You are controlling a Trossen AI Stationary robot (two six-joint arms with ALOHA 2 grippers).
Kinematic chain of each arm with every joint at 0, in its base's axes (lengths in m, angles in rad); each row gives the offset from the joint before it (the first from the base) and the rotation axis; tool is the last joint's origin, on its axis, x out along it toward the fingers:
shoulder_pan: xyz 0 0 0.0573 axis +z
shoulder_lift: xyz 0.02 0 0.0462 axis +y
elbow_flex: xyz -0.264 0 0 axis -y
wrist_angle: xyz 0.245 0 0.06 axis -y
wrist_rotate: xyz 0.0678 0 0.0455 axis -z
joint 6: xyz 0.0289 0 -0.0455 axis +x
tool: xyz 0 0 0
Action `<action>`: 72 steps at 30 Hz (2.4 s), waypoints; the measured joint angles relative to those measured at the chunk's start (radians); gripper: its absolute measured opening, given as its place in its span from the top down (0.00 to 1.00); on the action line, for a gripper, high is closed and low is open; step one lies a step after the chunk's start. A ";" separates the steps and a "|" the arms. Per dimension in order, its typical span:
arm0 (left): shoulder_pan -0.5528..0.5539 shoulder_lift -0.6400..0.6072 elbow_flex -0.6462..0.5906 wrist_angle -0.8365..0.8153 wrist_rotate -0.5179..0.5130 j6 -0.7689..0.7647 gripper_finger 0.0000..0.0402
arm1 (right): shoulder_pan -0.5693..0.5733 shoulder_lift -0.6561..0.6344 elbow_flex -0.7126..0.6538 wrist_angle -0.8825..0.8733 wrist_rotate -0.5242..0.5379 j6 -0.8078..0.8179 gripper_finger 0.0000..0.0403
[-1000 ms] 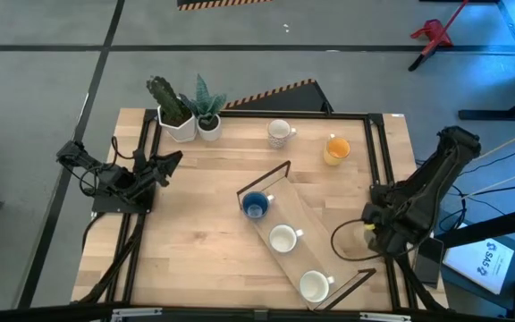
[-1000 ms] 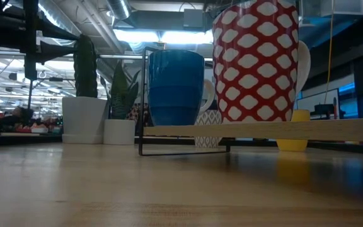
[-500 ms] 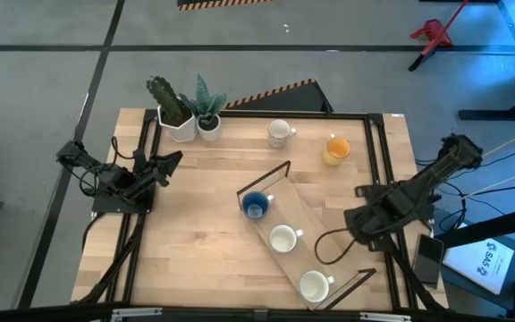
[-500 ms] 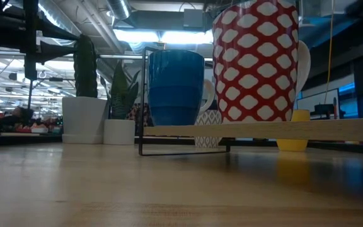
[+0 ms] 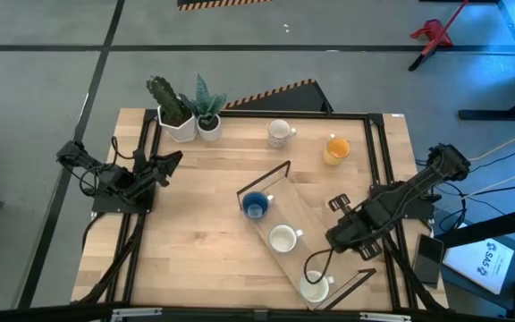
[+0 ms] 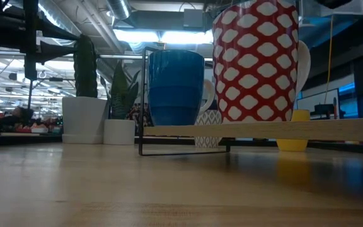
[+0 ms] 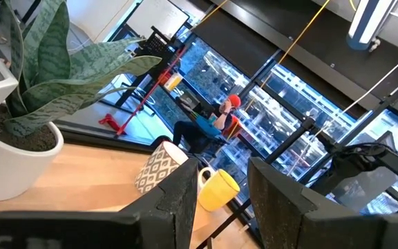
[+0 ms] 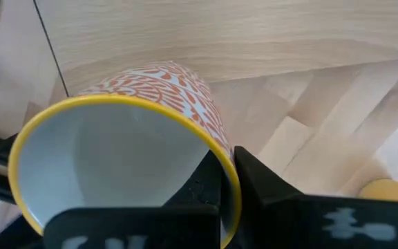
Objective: Place coffee mugs
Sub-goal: Put the orange patterned mug on the shelf
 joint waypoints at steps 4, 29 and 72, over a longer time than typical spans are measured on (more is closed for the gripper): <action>0.000 0.000 0.000 0.000 0.000 0.000 0.70 | -0.095 0.000 0.038 -0.059 0.029 -0.094 1.00; 0.000 0.000 0.000 -0.004 0.000 -0.003 0.70 | -0.673 0.256 0.239 0.112 -0.076 -0.084 1.00; 0.000 0.000 0.000 -0.019 0.000 0.001 0.70 | -0.650 0.361 0.371 0.058 -0.109 -0.625 1.00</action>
